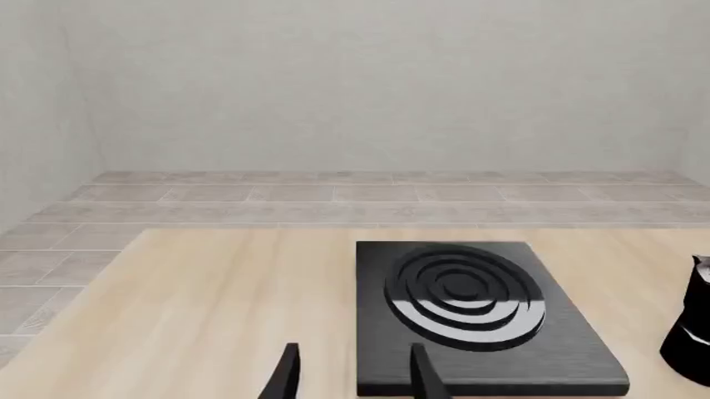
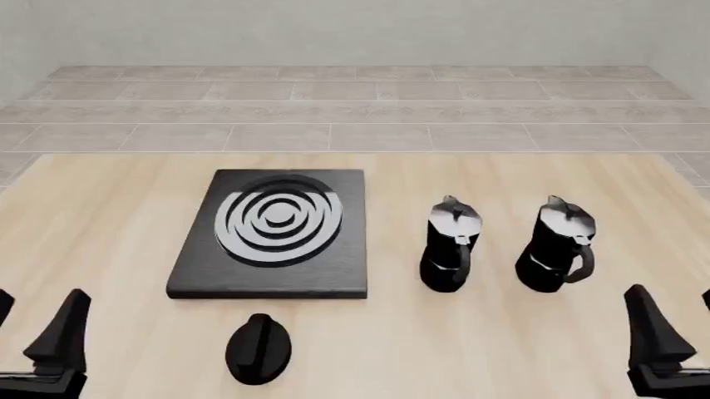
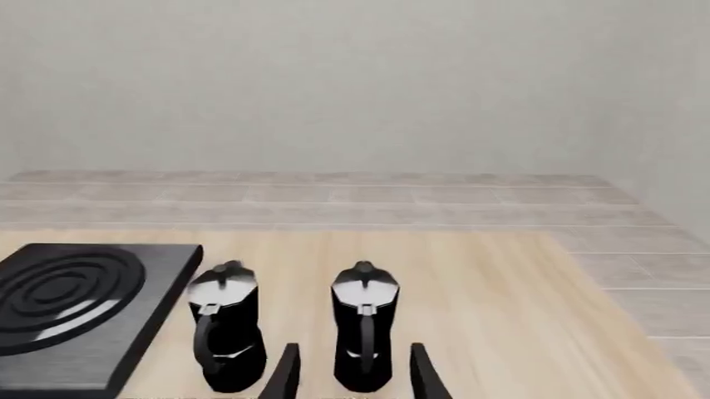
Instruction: Put both moka pots on the stove.
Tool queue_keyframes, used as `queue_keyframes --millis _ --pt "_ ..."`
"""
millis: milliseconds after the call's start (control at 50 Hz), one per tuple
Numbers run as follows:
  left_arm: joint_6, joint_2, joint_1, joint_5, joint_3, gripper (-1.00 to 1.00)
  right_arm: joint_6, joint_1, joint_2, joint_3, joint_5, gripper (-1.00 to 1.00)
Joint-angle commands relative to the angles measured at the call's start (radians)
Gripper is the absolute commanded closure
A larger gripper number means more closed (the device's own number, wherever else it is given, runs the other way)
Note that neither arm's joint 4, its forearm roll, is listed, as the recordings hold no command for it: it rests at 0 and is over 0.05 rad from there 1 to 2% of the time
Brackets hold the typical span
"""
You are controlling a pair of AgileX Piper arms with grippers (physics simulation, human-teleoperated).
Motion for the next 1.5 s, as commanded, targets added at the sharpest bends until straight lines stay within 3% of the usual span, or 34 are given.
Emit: queue_keyframes --millis 20,340,460,680,800,940,1200,1460,1500 --pt "0.0 0.004 0.0 -0.001 -0.003 -1.0 0.012 0.019 -0.017 0.015 -0.002 -1.0" --pt "0.0 0.004 0.0 -0.001 -0.003 -1.0 -0.033 0.078 0.009 -0.034 0.027 -1.0" --pt "0.0 0.004 0.0 -0.001 -0.003 -1.0 -0.059 0.147 0.167 -0.087 -0.045 -1.0" --pt "0.0 0.004 0.0 -0.001 -0.003 -1.0 -0.054 0.257 0.422 -0.168 -0.192 -1.0" --pt "0.0 0.004 0.0 -0.001 -0.003 -1.0 -0.033 0.315 0.561 -0.186 -0.305 -1.0" --pt "0.0 0.004 0.0 -0.001 -0.003 -1.0 -0.009 0.389 0.659 -0.242 -0.333 -1.0" --pt "0.0 0.004 0.0 -0.001 -0.003 -1.0 0.022 0.48 0.769 -0.372 -0.281 -1.0" --pt "0.0 0.004 0.0 -0.001 -0.003 -1.0 0.092 0.516 0.826 -0.566 -0.074 -1.0" --pt "0.0 0.004 0.0 -0.001 -0.003 -1.0 0.13 0.508 0.839 -0.596 -0.038 -1.0"
